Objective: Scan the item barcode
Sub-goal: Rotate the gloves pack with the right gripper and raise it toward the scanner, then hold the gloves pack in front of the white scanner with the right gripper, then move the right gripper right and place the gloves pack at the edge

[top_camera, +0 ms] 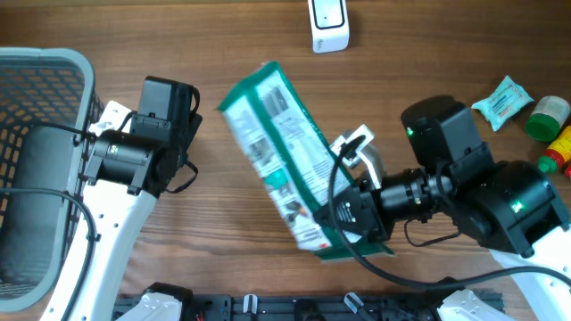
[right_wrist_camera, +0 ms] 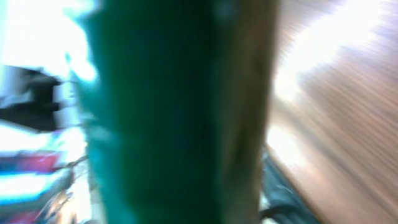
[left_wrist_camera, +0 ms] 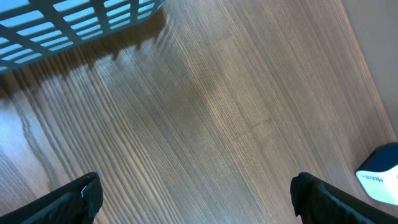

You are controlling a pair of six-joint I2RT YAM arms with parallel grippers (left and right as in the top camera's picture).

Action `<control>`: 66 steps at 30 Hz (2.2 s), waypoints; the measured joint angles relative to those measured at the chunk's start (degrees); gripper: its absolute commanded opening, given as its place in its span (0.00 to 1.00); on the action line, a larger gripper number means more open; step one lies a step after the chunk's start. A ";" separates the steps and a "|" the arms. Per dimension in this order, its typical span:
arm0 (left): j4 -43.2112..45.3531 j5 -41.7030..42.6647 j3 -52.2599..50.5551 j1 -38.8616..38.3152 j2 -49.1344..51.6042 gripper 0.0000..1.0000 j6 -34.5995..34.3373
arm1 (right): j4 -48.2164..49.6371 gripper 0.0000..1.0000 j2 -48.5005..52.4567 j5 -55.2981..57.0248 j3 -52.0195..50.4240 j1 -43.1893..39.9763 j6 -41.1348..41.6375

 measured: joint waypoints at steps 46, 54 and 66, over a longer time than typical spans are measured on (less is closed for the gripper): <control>0.00 0.00 0.00 0.00 0.00 1.00 0.00 | 64.98 0.05 54.64 86.60 -0.31 -10.38 -25.03; 0.00 0.00 0.00 0.00 0.00 1.00 0.00 | 65.92 0.04 56.81 90.86 0.15 -10.38 -26.18; 0.00 0.00 0.00 0.00 0.00 1.00 0.00 | 44.11 0.05 56.81 90.09 5.79 -23.63 -7.85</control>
